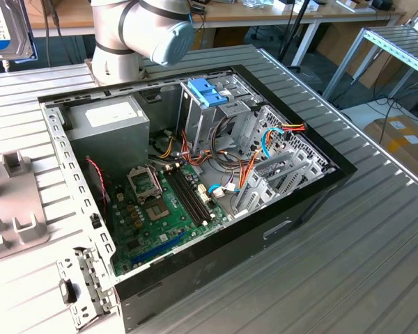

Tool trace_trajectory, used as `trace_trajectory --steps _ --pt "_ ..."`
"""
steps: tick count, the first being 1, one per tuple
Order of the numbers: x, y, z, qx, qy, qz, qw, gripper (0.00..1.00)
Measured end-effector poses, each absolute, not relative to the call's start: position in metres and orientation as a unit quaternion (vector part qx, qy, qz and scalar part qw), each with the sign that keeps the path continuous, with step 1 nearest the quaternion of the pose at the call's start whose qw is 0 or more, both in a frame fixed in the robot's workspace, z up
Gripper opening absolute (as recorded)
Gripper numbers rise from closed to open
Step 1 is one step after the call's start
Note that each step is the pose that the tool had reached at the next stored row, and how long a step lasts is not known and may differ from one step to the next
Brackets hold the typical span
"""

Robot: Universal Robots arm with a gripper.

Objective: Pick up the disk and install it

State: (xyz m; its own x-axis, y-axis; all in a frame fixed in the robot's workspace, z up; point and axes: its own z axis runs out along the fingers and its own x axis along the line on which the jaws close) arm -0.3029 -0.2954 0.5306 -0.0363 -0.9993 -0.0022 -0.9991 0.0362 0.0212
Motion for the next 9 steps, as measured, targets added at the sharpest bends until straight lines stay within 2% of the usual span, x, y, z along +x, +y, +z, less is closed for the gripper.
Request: trace_trajectory --steps 9 --pt "-0.2940 -0.2955 0.5300 0.694 -0.720 -0.008 0.007 0.37"
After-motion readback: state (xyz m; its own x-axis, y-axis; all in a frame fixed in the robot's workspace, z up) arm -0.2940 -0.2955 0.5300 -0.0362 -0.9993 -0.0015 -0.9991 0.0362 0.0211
